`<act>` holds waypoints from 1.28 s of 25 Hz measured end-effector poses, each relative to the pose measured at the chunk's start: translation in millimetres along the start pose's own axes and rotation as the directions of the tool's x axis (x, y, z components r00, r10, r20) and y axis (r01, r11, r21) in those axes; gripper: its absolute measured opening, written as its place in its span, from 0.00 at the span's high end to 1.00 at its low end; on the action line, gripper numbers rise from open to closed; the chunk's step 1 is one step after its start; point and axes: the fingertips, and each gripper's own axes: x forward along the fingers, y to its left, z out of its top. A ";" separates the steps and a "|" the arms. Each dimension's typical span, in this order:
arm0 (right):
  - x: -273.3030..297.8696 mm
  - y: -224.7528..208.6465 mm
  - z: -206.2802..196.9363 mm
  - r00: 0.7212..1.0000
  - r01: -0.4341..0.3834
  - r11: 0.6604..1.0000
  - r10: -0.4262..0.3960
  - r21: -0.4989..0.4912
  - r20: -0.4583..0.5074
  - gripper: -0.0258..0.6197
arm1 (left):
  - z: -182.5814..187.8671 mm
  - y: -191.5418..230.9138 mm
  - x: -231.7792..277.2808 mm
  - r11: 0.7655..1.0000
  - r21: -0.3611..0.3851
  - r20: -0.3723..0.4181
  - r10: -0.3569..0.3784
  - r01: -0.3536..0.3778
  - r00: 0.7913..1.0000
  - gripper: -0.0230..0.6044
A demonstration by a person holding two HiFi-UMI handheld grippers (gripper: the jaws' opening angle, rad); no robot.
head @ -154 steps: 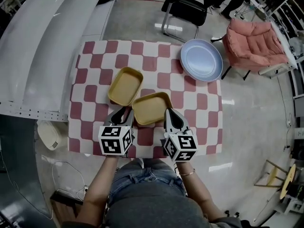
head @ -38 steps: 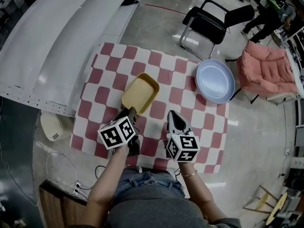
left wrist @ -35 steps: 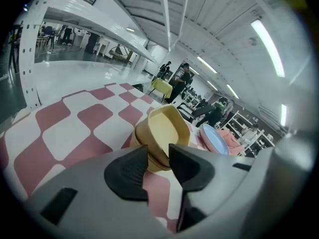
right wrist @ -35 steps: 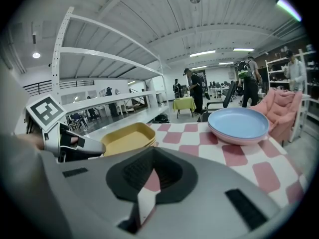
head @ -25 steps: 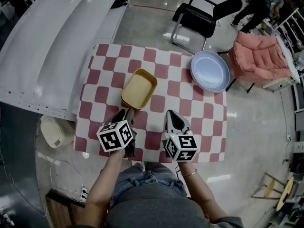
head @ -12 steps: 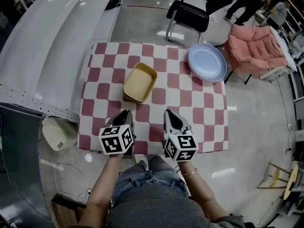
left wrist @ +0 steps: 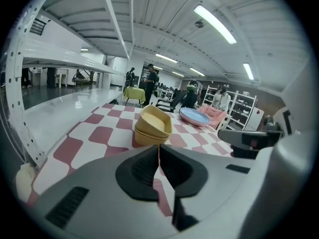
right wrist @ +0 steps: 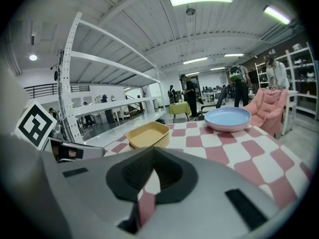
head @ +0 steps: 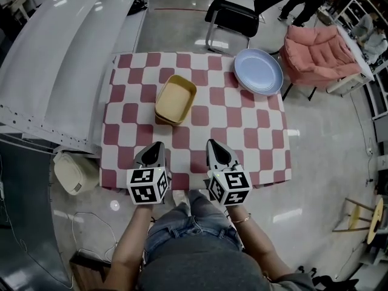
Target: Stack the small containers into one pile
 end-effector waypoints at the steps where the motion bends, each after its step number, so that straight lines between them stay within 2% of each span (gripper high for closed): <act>1: -1.9 1.1 -0.5 1.000 0.000 1.000 0.000 0.001 0.003 0.94 | 0.1 -0.4 -2.4 1.000 0.010 0.007 -0.002 0.002 1.000 0.93; 7: -16.2 5.5 -2.0 1.000 -0.005 1.000 0.005 0.001 0.024 0.95 | 2.0 -4.8 -16.4 0.998 0.056 0.053 -0.007 0.004 0.999 0.93; 15: -31.1 14.3 0.7 0.998 -0.036 0.999 0.037 -0.009 0.058 0.95 | 6.6 -9.2 -32.3 0.997 0.076 0.108 -0.026 0.018 0.994 0.94; 20: -41.6 18.7 3.1 0.996 -0.044 0.999 0.046 -0.033 0.081 0.95 | 5.5 -12.6 -39.0 0.997 0.079 0.122 -0.034 0.024 0.992 0.94; 32: -60.9 21.0 1.0 0.992 -0.053 0.998 0.055 -0.021 0.111 0.95 | 3.3 -19.3 -54.8 0.996 0.083 0.146 -0.045 0.033 0.988 0.94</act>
